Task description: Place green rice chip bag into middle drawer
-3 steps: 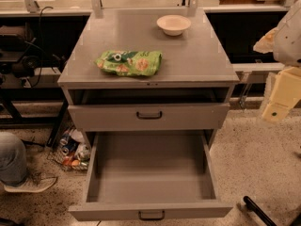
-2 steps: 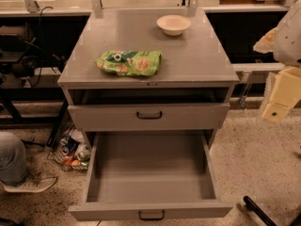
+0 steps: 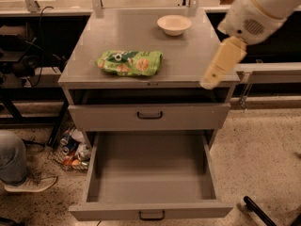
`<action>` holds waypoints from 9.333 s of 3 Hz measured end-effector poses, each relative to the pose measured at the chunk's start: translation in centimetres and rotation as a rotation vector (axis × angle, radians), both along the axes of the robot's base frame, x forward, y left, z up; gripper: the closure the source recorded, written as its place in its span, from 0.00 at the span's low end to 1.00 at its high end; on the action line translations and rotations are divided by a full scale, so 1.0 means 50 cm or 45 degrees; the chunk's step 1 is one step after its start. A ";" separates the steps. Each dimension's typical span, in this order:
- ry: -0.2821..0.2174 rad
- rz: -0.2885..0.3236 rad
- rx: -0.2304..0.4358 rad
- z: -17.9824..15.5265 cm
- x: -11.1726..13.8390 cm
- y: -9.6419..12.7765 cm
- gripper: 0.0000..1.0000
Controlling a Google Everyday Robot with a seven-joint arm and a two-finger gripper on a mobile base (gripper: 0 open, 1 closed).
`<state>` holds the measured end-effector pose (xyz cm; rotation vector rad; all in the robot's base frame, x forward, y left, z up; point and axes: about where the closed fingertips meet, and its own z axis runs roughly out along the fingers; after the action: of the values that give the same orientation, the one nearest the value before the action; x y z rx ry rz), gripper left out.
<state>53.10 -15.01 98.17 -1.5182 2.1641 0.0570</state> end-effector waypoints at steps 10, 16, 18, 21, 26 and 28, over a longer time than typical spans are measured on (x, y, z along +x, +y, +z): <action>0.179 0.079 0.128 -0.228 0.448 0.472 0.16; -0.067 -0.160 0.368 -0.048 0.221 0.224 1.00; 0.247 -0.258 0.350 -0.209 0.086 0.190 1.00; 0.681 -0.305 0.340 -0.472 -0.093 0.242 1.00; 0.563 -0.493 0.613 -0.873 0.050 0.329 0.97; 0.614 -0.478 0.682 -0.914 0.035 0.349 0.43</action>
Offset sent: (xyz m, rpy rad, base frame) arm 0.0444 0.0396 -0.0046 0.1093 -0.0054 0.0008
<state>54.84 2.44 52.49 -0.8359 2.4825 0.8756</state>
